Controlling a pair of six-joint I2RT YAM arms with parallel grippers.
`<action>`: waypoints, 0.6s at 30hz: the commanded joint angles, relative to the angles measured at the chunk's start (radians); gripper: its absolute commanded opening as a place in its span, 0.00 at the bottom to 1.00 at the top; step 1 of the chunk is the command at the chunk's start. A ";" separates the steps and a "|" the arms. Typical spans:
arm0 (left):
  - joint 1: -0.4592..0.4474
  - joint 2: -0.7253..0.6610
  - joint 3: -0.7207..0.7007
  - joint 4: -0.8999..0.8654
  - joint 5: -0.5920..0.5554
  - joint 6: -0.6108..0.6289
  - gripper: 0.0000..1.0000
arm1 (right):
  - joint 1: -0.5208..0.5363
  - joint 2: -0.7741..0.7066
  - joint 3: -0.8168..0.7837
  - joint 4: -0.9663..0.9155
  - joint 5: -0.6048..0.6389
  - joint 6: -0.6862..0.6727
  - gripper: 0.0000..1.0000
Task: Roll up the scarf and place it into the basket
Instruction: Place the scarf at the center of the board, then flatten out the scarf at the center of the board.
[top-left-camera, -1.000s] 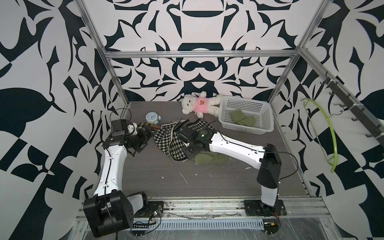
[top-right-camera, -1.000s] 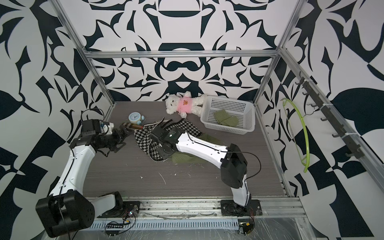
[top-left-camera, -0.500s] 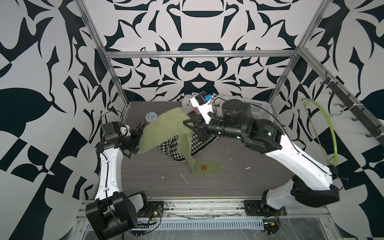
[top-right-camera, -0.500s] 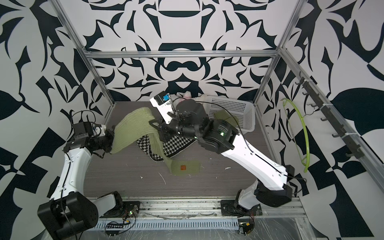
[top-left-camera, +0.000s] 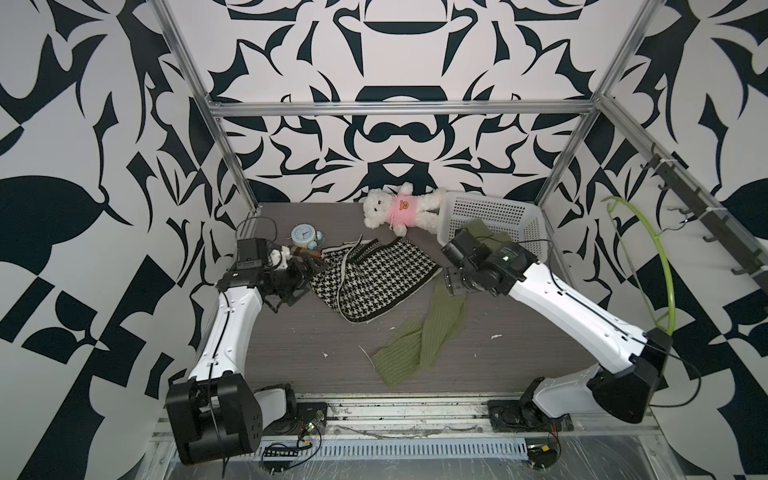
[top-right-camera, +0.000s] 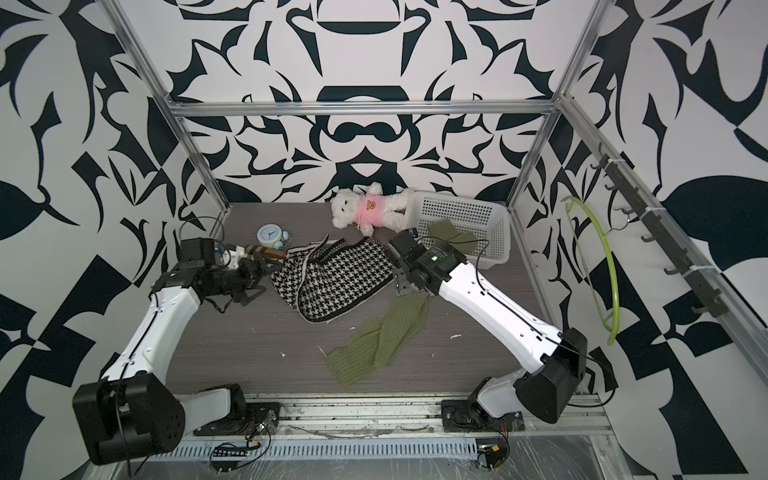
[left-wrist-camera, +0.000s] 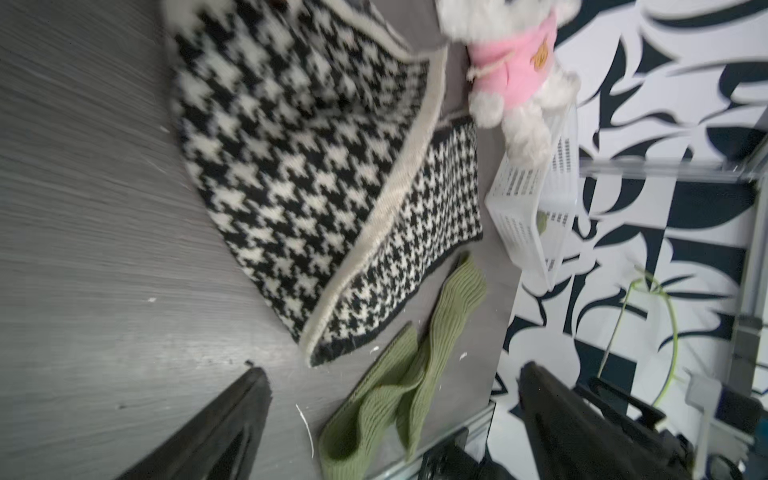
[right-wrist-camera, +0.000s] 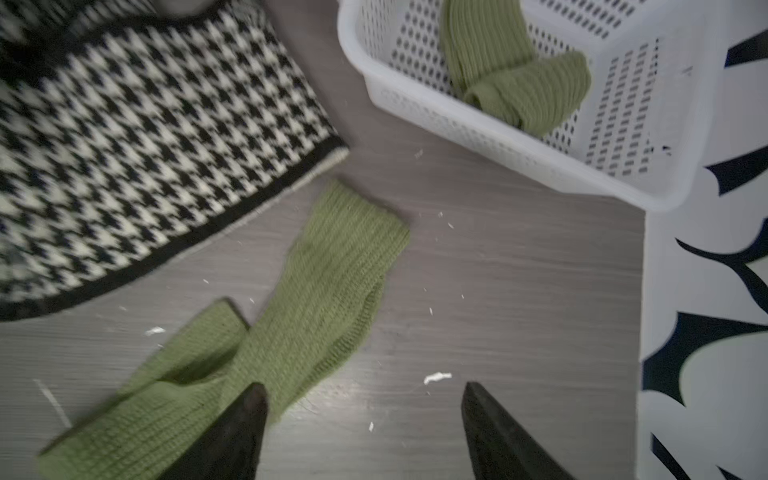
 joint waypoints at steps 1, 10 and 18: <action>-0.094 0.029 0.021 -0.047 -0.029 0.054 0.99 | 0.082 -0.022 -0.023 -0.010 0.027 0.022 0.78; -0.228 0.007 -0.038 -0.082 -0.078 0.018 0.99 | 0.259 0.152 -0.157 0.128 -0.255 0.026 0.78; -0.230 -0.018 -0.056 -0.089 -0.076 0.011 0.99 | 0.349 0.237 -0.232 0.199 -0.274 0.058 0.81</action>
